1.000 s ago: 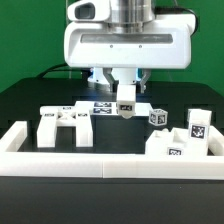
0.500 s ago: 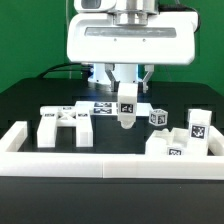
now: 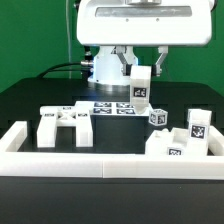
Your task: Assemble chair
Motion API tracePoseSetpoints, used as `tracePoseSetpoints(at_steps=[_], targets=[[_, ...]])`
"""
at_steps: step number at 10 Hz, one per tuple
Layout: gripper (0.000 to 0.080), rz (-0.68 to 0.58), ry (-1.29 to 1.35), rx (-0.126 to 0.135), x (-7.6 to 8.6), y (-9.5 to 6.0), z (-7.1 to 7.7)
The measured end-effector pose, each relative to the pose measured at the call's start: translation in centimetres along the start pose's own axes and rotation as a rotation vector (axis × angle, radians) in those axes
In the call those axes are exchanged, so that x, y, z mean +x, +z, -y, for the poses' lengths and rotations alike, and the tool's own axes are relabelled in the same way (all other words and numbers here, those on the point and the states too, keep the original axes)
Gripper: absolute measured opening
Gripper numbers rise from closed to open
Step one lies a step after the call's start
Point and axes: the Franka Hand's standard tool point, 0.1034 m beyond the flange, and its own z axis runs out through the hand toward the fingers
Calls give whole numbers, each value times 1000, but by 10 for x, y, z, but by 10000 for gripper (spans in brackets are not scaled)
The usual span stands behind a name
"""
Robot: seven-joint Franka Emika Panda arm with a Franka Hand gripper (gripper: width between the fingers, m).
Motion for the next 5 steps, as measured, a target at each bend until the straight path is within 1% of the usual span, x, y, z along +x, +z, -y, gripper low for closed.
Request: tracePoseSetpoints(at_steps=[1, 2, 3, 5], targets=[[290, 1, 13, 3, -1, 1, 7], [290, -22, 2, 10, 6, -1, 15], [290, -83, -6, 15, 13, -1, 20], [290, -80, -6, 13, 12, 0, 19]])
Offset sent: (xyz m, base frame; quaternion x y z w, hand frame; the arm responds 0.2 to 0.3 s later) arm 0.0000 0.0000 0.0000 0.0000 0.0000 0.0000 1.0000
